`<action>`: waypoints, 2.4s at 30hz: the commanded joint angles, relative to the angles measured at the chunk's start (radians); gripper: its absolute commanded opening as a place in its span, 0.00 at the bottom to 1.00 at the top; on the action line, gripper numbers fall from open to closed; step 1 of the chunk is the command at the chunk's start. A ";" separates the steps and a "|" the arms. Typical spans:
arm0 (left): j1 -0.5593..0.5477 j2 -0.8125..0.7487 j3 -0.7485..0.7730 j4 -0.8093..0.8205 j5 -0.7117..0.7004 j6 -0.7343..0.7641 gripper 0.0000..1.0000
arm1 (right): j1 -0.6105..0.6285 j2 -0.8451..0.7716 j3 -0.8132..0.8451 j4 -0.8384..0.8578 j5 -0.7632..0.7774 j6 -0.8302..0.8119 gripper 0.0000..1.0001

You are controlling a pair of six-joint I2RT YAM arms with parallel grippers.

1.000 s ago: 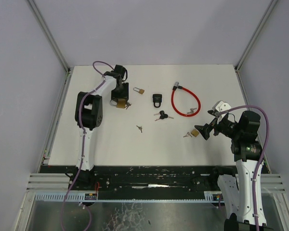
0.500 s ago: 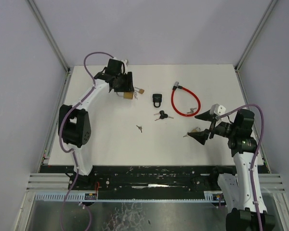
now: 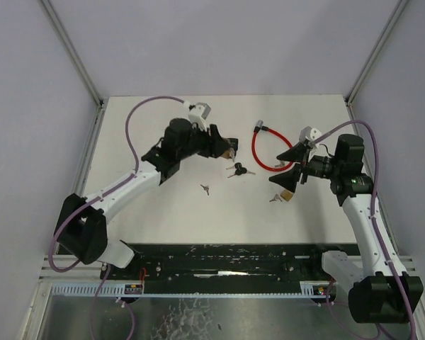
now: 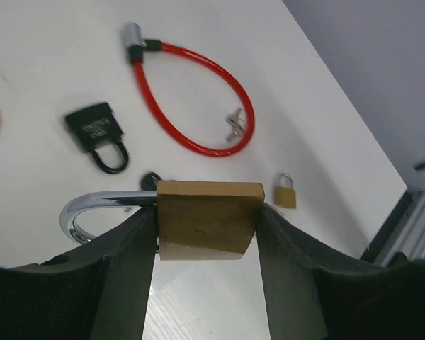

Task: Lock with the key
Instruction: Remove the key from the lock.

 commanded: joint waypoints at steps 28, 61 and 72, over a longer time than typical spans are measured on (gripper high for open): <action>-0.500 0.131 -0.319 0.822 -0.547 0.207 0.00 | 0.139 0.187 -0.142 0.082 0.172 -0.029 0.44; -0.508 0.158 -0.314 0.833 -0.522 0.186 0.00 | 0.187 0.199 -0.135 0.118 0.252 -0.048 0.16; -0.508 0.146 -0.328 0.841 -0.583 0.183 0.00 | 0.214 0.185 -0.085 0.000 0.322 -0.171 0.00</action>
